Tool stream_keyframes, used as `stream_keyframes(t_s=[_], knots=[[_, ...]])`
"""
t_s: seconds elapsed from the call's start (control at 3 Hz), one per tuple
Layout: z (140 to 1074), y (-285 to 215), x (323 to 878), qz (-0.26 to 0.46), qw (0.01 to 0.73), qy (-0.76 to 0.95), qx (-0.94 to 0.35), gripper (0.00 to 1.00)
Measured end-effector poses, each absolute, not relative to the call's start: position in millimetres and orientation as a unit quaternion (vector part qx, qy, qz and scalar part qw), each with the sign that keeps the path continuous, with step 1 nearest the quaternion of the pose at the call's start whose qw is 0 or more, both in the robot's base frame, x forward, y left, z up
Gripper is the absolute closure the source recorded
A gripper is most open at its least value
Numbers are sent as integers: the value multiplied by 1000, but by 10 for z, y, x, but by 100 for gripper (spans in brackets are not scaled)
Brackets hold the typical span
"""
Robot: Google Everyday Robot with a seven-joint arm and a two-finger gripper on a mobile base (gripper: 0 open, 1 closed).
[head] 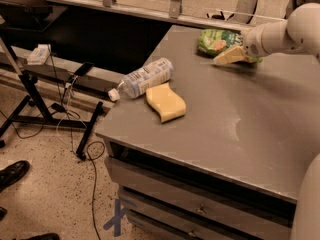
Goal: Move green rice chip bag near sponge
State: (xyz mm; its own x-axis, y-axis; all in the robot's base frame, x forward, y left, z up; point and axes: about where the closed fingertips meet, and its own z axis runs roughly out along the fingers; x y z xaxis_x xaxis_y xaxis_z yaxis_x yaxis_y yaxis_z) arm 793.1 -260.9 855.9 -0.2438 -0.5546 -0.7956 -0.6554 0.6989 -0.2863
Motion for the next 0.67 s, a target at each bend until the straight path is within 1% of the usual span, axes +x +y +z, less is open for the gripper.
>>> stream_keyframes(t_s=[0.67], knots=[[8651,-2566,7872,50,479,780,-399,64]])
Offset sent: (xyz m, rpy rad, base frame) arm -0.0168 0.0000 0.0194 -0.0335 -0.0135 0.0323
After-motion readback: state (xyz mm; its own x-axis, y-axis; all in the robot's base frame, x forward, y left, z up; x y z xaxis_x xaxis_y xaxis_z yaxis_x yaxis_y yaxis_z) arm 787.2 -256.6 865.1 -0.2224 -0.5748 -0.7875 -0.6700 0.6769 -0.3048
